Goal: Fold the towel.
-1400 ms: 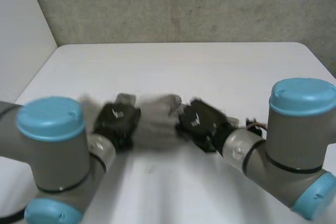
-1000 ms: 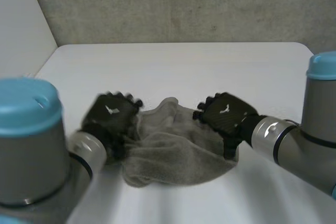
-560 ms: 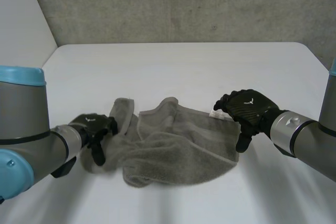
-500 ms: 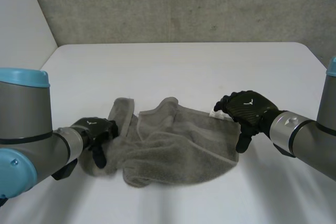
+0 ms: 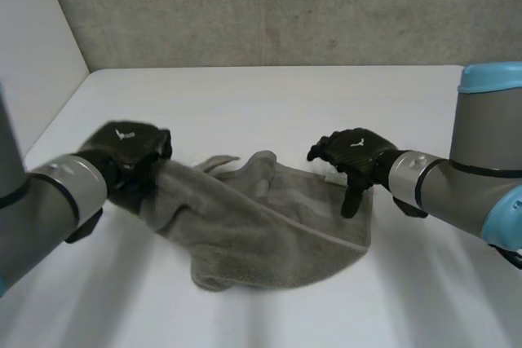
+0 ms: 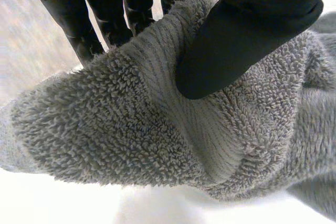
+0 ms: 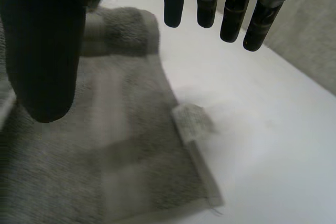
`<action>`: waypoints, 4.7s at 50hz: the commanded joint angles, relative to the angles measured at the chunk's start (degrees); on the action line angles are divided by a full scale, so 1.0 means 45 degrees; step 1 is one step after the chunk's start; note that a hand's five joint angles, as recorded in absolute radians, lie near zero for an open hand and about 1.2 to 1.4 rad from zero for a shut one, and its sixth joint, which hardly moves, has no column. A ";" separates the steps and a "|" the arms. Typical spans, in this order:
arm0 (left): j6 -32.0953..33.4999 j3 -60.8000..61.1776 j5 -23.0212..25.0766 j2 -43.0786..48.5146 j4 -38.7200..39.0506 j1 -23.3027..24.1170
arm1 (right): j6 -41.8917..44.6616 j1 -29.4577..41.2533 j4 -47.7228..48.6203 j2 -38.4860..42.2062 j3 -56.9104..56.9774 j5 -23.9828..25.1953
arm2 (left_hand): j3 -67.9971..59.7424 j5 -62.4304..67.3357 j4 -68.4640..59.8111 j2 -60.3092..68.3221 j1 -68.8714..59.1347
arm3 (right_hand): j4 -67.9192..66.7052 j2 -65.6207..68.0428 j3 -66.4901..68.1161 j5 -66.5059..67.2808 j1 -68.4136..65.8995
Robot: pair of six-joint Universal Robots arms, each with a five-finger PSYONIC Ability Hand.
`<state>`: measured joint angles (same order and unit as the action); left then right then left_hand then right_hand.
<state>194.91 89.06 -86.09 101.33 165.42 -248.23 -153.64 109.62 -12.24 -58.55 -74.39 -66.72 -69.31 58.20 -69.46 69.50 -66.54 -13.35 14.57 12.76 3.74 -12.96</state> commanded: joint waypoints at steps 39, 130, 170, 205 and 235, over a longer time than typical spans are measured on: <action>-0.0169 -0.4830 -0.0400 0.0510 1.0428 -0.1303 | -0.1600 0.1186 0.8912 -0.2536 0.2234 -0.3728 | -0.2375 0.2623 -0.2343 0.2332 -0.2992 | -1.4811 1.4541 1.4942 1.4724 -1.4899; 0.2370 0.2514 -0.0107 0.0842 0.6814 -0.1439 | 0.0822 -0.2896 0.2954 0.2073 -0.0716 -0.0270 | -0.2375 0.2623 -0.2343 0.2332 -0.2992 | -1.4396 1.4126 1.4526 1.4309 -1.4484; 0.2527 0.3295 -0.0048 -0.0094 0.4510 -0.0559 | 0.2267 -0.4340 0.0980 -0.0466 -0.2413 -0.0329 | 1.1451 -1.1203 1.1484 -1.1494 1.0835 | -1.4811 1.4541 1.4942 1.4724 -1.4899; 0.1022 0.5793 0.0011 -0.1541 0.2243 -0.0502 | 0.2267 -0.4732 0.1783 -0.0251 -0.3039 -0.0251 | 1.0138 -0.9890 1.0170 -1.0181 0.9521 | -1.4811 1.4541 1.4942 1.4724 -1.4899; 0.1960 0.7240 -0.0087 -0.0975 0.4783 -0.1205 | 0.2364 -0.4634 0.1822 -0.0271 -0.3274 -0.0232 | 0.9283 -0.9035 0.9316 -0.9326 0.8667 | -1.4811 1.4541 1.4942 1.4724 -1.4899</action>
<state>203.79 120.83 -86.34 96.27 185.51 -253.49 -143.06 88.61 -4.08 -59.76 -88.98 -67.76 -23.84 13.87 -23.81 23.80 -23.69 -68.44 67.13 67.97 54.68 -57.28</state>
